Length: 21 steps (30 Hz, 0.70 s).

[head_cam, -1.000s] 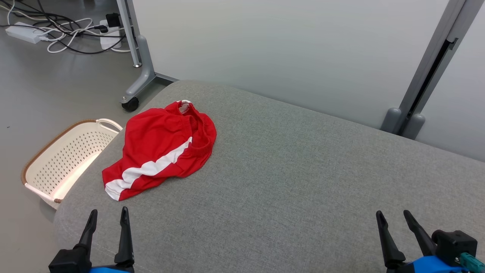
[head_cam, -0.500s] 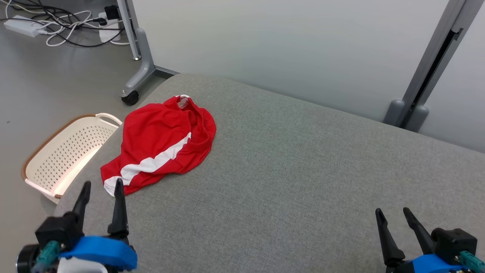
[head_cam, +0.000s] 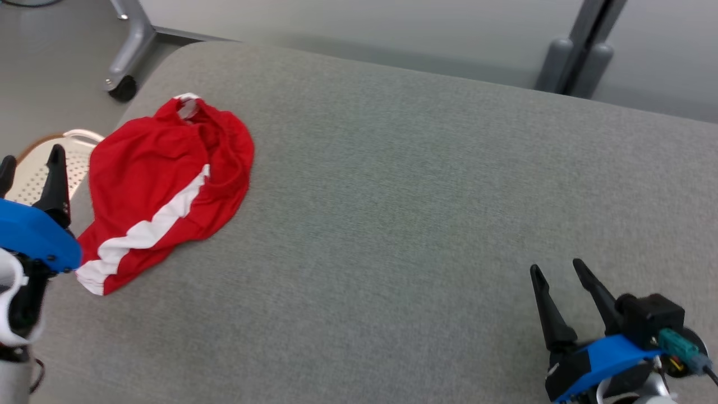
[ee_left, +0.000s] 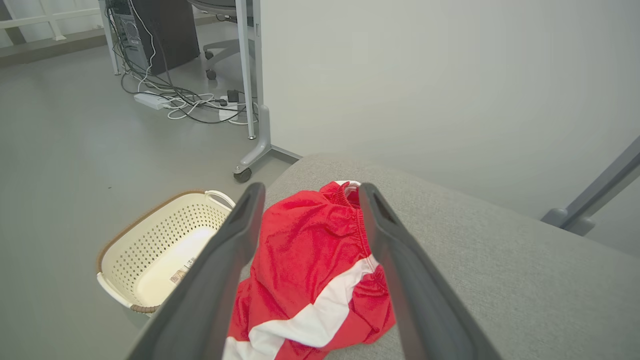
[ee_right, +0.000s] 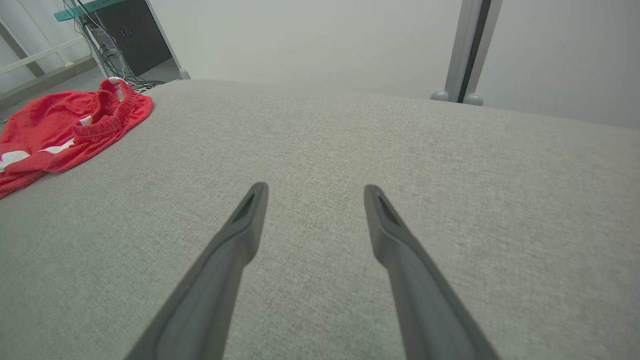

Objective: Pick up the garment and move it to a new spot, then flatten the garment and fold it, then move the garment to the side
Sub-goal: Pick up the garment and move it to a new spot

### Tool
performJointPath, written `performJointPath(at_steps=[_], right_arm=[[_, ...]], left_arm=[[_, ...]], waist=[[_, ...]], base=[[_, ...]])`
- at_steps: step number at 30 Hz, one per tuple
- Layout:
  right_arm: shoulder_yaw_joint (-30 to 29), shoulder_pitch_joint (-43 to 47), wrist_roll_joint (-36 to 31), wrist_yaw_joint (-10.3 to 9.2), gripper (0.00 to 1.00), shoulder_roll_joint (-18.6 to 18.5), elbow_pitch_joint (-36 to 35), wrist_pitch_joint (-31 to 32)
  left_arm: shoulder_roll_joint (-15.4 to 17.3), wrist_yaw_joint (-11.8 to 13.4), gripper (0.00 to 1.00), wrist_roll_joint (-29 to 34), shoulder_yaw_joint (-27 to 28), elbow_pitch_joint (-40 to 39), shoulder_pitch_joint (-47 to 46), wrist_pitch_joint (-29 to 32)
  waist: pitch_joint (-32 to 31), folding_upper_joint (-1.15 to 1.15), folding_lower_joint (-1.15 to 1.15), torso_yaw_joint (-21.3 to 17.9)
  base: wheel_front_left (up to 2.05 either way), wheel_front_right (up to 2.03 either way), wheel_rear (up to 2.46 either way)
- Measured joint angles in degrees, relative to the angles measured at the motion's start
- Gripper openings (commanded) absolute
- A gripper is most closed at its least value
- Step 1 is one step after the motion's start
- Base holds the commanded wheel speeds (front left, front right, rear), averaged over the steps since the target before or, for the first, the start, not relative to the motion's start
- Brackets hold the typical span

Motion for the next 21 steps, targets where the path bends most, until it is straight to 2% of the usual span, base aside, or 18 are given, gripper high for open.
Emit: performJointPath(at_steps=[2, 5, 13, 21], right_arm=[[0.75, -1.03, -0.68, 0.01, 1.0, 0.0, -0.32, 0.2], [1.58, -2.36, -1.55, 0.01, 1.0, 0.01, -1.13, 0.97], [2.21, -4.82, -4.86, 0.01, 1.0, 0.0, -6.03, 3.78], [1.71, -5.81, -5.93, 0.01, 1.0, -0.44, -10.78, 5.68]], left_arm=[[1.96, -0.44, 1.0, -0.57, 0.53, 3.05, -1.79, 2.7], [3.22, -0.29, 1.0, -2.03, 1.6, 6.48, -4.26, 5.19], [7.11, 1.29, 1.0, -2.6, 3.92, 15.15, -8.85, 8.01], [6.73, 1.11, 1.0, -2.54, 2.59, 22.56, -13.54, 8.04]], waist=[[1.7, 0.0, 0.01, -1.77], [4.48, 0.0, 0.0, -4.32], [12.79, 0.0, 0.01, -9.86], [19.61, 0.01, 0.0, -11.36]], base=[[0.0, 0.0, 0.0], [0.0, 0.0, 0.0], [0.0, 0.0, 0.0], [0.0, 0.0, 0.0]])
